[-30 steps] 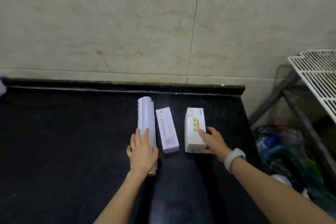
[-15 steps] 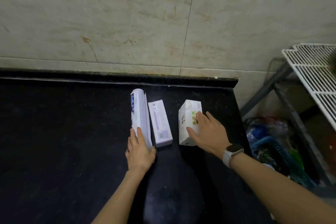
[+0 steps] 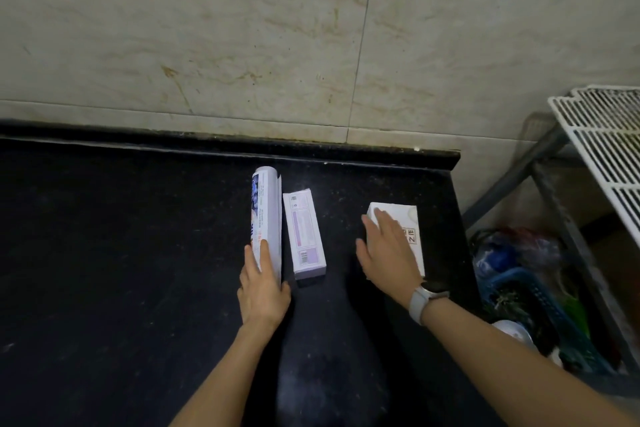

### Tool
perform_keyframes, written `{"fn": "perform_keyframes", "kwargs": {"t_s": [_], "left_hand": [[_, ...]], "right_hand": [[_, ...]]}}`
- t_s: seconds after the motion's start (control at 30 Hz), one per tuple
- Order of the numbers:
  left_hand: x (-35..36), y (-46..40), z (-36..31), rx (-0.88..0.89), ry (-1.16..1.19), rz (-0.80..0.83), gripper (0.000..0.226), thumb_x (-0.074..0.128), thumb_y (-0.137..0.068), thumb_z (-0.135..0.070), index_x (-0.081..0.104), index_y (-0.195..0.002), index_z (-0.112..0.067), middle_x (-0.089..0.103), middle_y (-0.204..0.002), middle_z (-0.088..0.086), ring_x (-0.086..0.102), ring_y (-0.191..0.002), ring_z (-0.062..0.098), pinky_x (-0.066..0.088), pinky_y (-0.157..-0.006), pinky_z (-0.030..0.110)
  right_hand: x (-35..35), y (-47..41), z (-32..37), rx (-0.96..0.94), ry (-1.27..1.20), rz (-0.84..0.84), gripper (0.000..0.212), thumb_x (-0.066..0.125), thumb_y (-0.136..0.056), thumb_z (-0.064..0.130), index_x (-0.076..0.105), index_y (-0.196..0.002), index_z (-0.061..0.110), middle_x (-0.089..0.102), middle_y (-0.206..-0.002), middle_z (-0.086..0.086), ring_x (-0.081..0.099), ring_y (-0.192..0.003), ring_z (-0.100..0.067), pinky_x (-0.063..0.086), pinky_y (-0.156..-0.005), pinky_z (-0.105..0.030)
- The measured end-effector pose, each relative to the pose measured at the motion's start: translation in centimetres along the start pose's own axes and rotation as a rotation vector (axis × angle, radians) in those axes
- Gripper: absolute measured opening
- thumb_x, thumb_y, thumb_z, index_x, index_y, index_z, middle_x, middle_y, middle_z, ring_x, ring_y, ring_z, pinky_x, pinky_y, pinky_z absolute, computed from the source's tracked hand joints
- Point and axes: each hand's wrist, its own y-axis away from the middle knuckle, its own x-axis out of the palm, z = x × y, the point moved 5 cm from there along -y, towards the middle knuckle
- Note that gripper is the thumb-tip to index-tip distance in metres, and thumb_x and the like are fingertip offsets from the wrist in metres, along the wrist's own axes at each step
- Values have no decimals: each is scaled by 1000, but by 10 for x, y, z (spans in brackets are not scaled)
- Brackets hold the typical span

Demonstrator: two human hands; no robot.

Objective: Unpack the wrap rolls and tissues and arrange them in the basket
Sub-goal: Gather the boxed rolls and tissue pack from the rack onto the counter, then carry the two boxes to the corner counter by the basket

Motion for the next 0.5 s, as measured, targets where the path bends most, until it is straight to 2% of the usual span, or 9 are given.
{"fn": "perform_keyframes", "kwargs": {"t_s": [0.1, 0.2, 0.27, 0.33, 0.4, 0.5], "left_hand": [[-3, -3, 7, -41, 27, -6, 88, 57, -83, -19, -6, -144, -26, 11, -151, 16, 27, -128, 38, 31, -105, 50], [-7, -6, 15, -59, 128, 28, 89, 55, -82, -18, -8, -144, -31, 27, -140, 17, 32, -119, 32, 36, -98, 42], [-12, -4, 24, -72, 204, 47, 89, 55, -81, -19, -6, -144, -34, 31, -136, 15, 37, -117, 30, 39, -94, 39], [-19, 5, 37, -83, 282, 46, 88, 55, -78, -18, -1, -144, -36, 36, -134, 13, 42, -115, 28, 40, -89, 33], [-25, 23, 53, -107, 377, 6, 87, 56, -76, -16, 5, -144, -36, 39, -133, 10, 45, -114, 24, 36, -85, 25], [-42, 61, 83, -173, 531, -121, 87, 55, -71, -19, 11, -141, -43, 39, -135, -5, 44, -111, 12, 36, -85, 22]], "right_hand": [[28, -9, 49, -58, -173, 161, 58, 43, -90, 40, 25, -141, 17, 21, -152, -16, 21, -138, -32, 20, -113, -41], [59, -10, 72, 46, -205, 312, 73, 50, -82, 52, 19, -141, 24, 20, -150, -13, 26, -131, -36, 32, -104, -47], [71, -9, 78, 93, -137, 303, 83, 55, -76, 54, 11, -141, 27, 24, -145, -12, 32, -125, -36, 35, -98, -49], [75, -5, 80, 123, -109, 255, 83, 58, -76, 46, 8, -141, 30, 30, -137, -13, 36, -118, -35, 36, -94, -49], [76, -1, 82, 138, -208, 200, 80, 58, -76, 34, 11, -141, 29, 34, -131, -14, 38, -113, -36, 39, -90, -48], [75, 12, 96, 91, -465, 149, 73, 58, -76, 21, 21, -139, 21, 38, -128, -17, 38, -115, -34, 38, -93, -42]]}}
